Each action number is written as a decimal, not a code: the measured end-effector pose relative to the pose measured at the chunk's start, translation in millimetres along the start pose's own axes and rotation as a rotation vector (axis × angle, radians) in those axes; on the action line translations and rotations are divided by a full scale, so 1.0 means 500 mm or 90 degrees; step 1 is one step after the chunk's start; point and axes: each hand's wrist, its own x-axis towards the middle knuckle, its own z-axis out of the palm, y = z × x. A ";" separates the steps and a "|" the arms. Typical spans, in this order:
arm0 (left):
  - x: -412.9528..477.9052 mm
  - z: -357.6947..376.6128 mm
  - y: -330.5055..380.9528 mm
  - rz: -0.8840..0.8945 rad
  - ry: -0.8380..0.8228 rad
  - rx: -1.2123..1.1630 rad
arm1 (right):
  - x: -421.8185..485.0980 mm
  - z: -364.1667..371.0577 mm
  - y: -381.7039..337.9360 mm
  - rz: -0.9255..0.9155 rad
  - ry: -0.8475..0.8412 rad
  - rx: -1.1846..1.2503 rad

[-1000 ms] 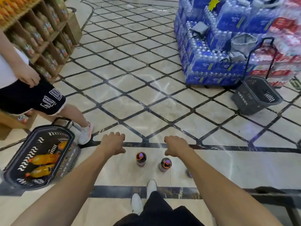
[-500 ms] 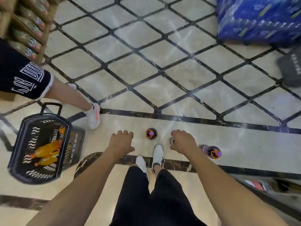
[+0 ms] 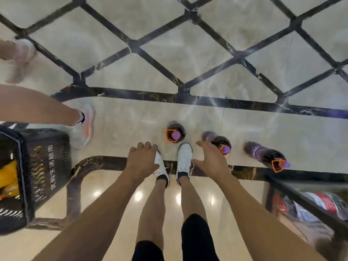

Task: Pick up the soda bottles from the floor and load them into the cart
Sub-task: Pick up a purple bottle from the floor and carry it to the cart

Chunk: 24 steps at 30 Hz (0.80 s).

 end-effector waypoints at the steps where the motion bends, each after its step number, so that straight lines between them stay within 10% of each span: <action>1: 0.034 0.012 0.000 0.010 0.006 -0.004 | 0.034 0.018 0.011 -0.003 0.000 0.000; 17: 0.437 0.232 0.020 0.296 0.224 -0.353 | 0.419 0.267 0.189 -0.117 -0.005 0.169; 24: 0.455 0.219 -0.074 0.246 0.207 -0.538 | 0.513 0.331 0.169 -0.179 0.034 0.227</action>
